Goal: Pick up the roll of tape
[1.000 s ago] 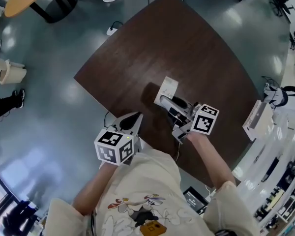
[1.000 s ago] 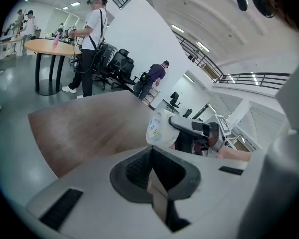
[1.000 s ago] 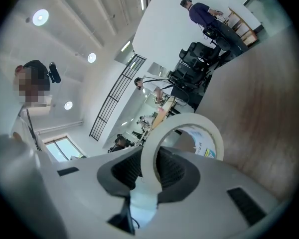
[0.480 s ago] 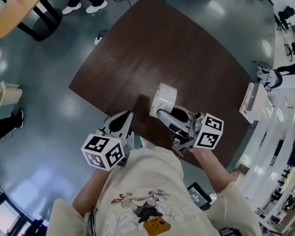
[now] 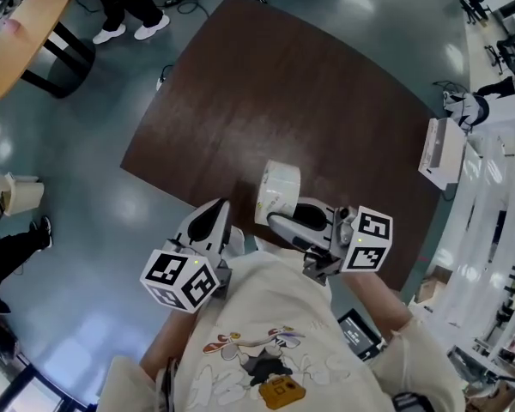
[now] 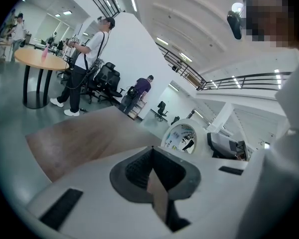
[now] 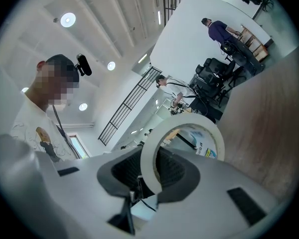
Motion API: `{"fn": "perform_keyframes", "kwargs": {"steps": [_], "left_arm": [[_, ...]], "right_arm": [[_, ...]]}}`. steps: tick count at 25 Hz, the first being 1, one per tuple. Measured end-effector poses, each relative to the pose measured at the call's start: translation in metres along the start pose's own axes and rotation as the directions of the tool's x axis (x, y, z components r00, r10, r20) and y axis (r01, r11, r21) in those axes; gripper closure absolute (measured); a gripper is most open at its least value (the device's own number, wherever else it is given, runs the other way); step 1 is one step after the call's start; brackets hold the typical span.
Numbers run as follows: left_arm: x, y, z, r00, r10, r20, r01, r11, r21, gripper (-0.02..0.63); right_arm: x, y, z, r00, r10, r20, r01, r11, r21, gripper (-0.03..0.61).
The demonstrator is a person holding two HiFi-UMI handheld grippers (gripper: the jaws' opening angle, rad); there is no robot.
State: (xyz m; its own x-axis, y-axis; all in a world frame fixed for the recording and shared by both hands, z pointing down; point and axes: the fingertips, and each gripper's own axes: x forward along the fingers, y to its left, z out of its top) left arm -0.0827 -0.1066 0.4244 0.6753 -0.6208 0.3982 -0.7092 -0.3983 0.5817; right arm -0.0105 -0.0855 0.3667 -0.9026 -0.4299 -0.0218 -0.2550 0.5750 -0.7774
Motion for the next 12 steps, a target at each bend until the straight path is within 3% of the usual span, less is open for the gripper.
{"fn": "perform_keyframes", "kwargs": {"steps": [12], "left_arm": [[0.003, -0.008, -0.002, 1.000, 0.009, 0.003, -0.009, 1.000, -0.025, 0.607]], "right_arm": [[-0.016, -0.001, -0.010, 1.000, -0.027, 0.003, 0.027, 1.000, 0.014, 0.494]]}}
